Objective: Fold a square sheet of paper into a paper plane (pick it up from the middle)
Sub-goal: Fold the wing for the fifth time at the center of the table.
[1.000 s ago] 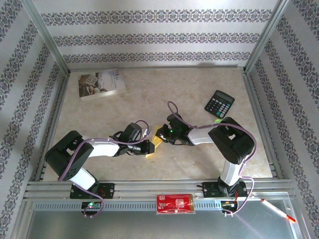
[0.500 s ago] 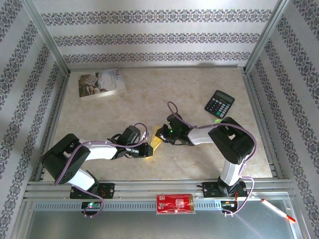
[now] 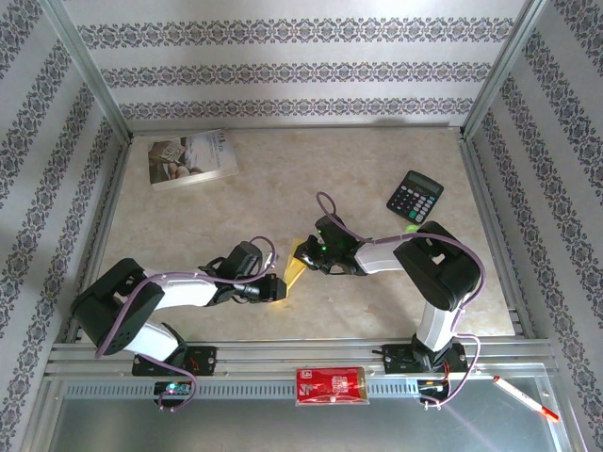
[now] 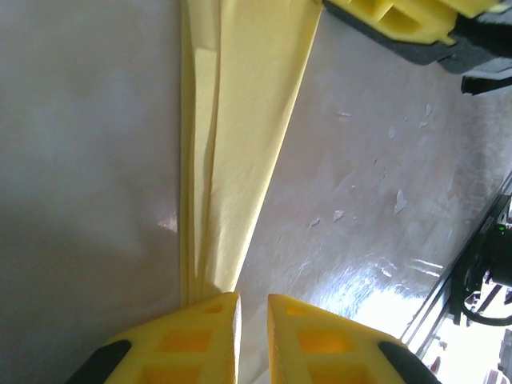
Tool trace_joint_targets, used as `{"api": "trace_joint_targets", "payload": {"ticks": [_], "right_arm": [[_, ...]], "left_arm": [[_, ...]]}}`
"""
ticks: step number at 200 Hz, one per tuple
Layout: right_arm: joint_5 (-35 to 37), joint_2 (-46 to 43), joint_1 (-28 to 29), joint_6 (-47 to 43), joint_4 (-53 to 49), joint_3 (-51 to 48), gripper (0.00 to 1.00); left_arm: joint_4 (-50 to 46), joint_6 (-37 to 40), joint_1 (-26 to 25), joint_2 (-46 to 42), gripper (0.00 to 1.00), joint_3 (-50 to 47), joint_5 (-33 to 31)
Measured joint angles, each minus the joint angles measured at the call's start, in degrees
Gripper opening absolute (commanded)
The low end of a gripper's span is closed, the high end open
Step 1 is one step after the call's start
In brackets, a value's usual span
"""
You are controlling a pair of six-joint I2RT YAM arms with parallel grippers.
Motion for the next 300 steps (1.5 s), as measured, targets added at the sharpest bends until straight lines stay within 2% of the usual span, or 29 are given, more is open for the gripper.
{"api": "trace_joint_targets", "payload": {"ticks": [78,112,146,221,240,283,300], "right_arm": [[0.04,0.0,-0.02,-0.02,0.0,0.0,0.11],[0.11,0.0,-0.61,0.0,0.02,0.0,0.11],[0.2,0.0,-0.74,-0.02,0.04,0.0,0.11],[0.76,0.11,-1.14,-0.02,0.42,0.02,0.11],[0.76,0.11,-1.14,-0.02,0.42,0.0,0.11],[0.72,0.2,-1.16,-0.02,0.46,0.02,0.11],[0.72,0.22,-1.16,-0.02,0.48,0.02,0.11]], "left_arm": [[-5.79,0.0,-0.33,-2.84,0.16,-0.52,0.7],[-10.36,0.02,-0.37,-6.6,0.17,-0.52,0.81],[-8.9,-0.52,-0.37,-11.19,0.18,0.15,0.9],[-4.28,-2.4,0.2,-7.21,0.2,4.68,2.36],[-6.54,-1.49,0.2,-10.56,0.21,4.02,2.08],[-16.37,2.56,0.55,-26.1,0.27,1.53,-1.92],[-16.65,3.1,0.55,-27.96,0.23,1.73,-2.51]]}}
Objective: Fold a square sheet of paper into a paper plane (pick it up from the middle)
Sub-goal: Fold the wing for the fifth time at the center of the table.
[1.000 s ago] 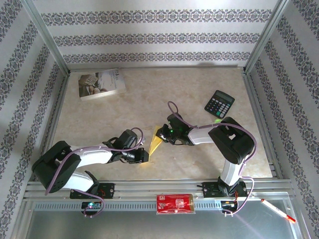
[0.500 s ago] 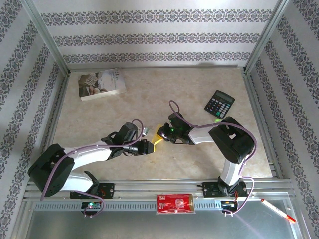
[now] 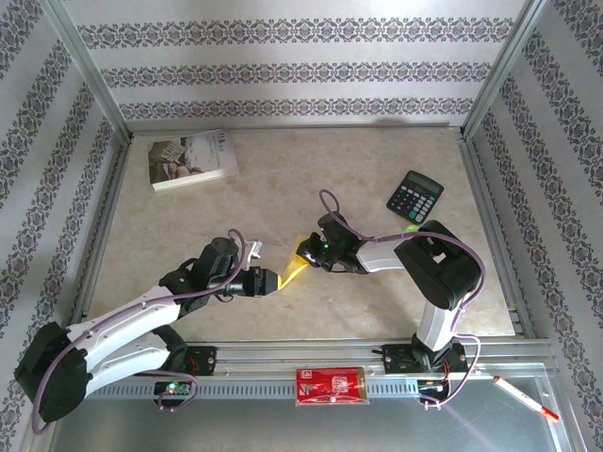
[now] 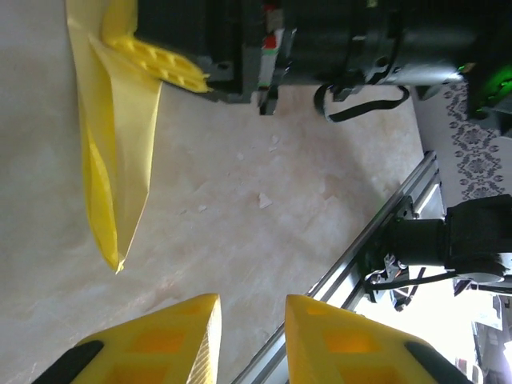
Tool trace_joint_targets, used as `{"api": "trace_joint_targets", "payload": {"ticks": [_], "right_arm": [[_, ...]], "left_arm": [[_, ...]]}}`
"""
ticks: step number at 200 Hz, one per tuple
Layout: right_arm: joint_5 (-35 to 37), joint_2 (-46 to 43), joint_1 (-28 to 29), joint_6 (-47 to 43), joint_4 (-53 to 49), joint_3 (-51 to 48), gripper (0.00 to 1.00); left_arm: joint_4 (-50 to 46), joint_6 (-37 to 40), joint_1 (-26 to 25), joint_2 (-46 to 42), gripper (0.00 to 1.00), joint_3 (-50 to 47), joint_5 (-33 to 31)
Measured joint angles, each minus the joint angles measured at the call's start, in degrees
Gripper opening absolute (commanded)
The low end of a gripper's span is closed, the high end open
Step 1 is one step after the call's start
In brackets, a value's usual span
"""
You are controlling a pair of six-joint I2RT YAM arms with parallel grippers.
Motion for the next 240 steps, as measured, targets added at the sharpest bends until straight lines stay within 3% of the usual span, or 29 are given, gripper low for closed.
{"api": "trace_joint_targets", "payload": {"ticks": [23,64,108,240], "right_arm": [[0.0,0.02,0.0,0.0,0.2,-0.09,0.11],[-0.09,0.15,-0.13,0.02,0.59,-0.13,0.11],[-0.48,0.2,-0.33,0.0,0.59,-0.11,0.11],[-0.7,0.42,-0.37,-0.02,0.61,0.04,0.11]], "left_arm": [[0.24,0.94,0.0,7.06,0.17,3.19,0.7],[4.02,1.44,-0.11,22.05,0.15,8.7,3.91],[6.88,3.13,-0.11,30.69,0.15,11.61,5.14],[14.53,1.44,1.14,35.58,0.18,6.25,8.55]]}}
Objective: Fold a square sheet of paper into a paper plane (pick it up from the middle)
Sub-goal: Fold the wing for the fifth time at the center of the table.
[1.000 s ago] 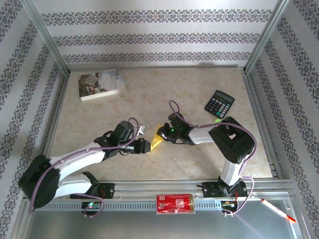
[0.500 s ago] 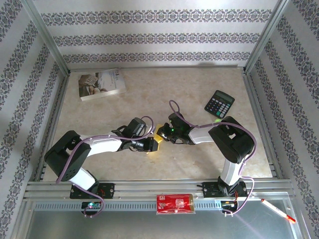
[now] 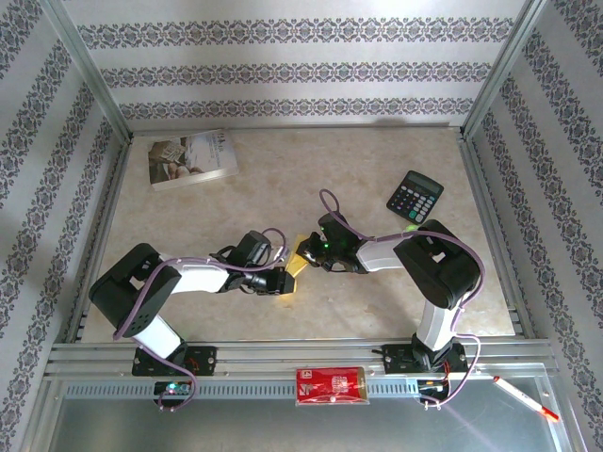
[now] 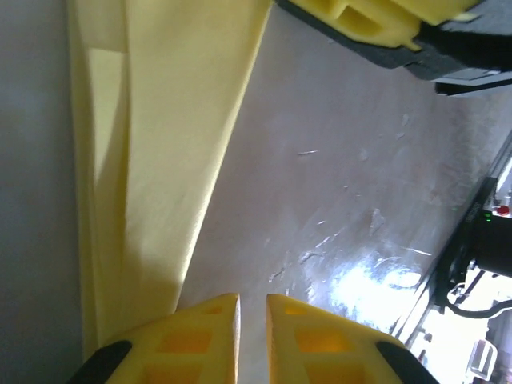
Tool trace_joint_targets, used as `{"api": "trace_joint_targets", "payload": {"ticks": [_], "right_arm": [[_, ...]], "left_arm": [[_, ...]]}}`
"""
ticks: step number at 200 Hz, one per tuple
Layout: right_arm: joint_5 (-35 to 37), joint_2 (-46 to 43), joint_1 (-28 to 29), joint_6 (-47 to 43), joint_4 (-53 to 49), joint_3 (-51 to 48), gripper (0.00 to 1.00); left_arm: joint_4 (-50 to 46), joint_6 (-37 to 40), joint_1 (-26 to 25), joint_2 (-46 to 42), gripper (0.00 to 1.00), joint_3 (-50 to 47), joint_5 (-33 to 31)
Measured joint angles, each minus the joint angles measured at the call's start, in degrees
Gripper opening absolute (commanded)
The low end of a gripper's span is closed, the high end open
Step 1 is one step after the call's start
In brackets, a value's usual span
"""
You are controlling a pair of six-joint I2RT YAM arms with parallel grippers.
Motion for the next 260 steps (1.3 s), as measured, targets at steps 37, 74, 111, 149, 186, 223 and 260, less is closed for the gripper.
{"api": "trace_joint_targets", "payload": {"ticks": [37,74,111,149,186,223,260], "right_arm": [[0.02,0.0,0.0,0.0,0.0,0.0,0.11],[-0.39,0.0,-0.26,0.0,0.0,0.0,0.11],[-0.42,0.0,-0.26,-0.04,0.02,0.0,0.11],[-0.42,0.02,-0.26,-0.04,0.02,0.0,0.11],[-0.44,0.02,-0.26,-0.17,0.02,0.0,0.11],[-0.57,0.0,-0.26,-0.26,0.02,0.02,0.12],[-1.4,0.22,-0.37,-0.92,-0.85,1.05,0.16]], "left_arm": [[-0.46,-0.26,0.0,-5.14,0.18,0.59,0.59],[-1.77,0.33,0.02,-6.43,0.17,4.17,-1.33],[-3.54,1.88,0.39,-3.19,0.14,5.75,-3.28],[-4.31,3.08,1.51,-0.83,0.12,5.86,-4.85],[-4.28,3.26,1.88,2.4,0.11,5.86,-5.07],[-3.43,3.26,2.64,3.61,0.09,5.03,-4.74],[-1.22,3.19,3.02,3.61,0.07,3.8,-4.0]]}}
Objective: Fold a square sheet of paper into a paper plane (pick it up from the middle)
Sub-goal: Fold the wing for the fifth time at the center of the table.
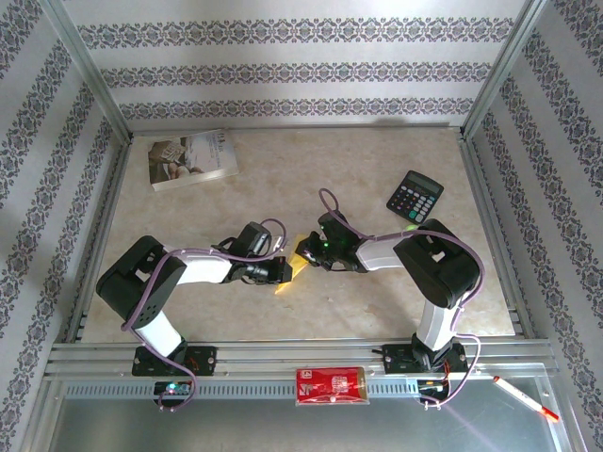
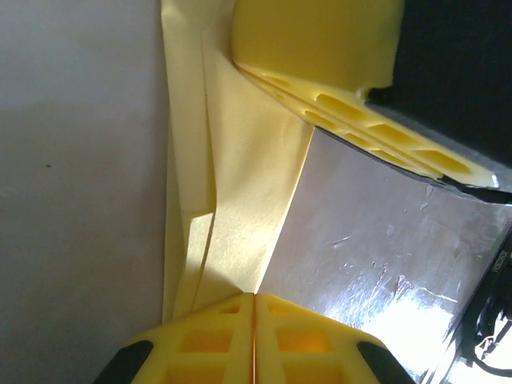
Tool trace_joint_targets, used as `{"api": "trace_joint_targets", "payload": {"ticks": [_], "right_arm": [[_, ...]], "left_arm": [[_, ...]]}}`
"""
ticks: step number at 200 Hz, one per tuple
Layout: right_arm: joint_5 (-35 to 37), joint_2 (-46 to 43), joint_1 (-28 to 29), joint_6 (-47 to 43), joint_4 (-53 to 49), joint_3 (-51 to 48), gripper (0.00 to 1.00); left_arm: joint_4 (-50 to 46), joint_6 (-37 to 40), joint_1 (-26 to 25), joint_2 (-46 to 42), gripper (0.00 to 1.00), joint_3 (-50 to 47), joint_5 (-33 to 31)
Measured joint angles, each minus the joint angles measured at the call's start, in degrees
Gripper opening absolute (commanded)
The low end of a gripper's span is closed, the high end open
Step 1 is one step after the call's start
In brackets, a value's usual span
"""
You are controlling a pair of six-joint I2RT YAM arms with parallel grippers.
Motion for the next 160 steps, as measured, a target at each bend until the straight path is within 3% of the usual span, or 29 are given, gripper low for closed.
{"api": "trace_joint_targets", "payload": {"ticks": [73,110,160], "right_arm": [[-3.34,-2.16,-0.72,-4.94,-2.54,2.82,0.22],[-4.0,-7.39,-0.68,-5.4,-1.97,-1.4,0.16],[-4.13,-7.41,2.14,-5.11,-1.01,-5.2,0.12]], "left_arm": [[4.5,-0.63,0.37,0.0,0.0,-2.27,1.18],[5.09,-0.98,0.37,0.07,0.0,-2.47,1.38],[5.09,-1.29,0.37,0.11,0.0,-2.47,1.4]]}}
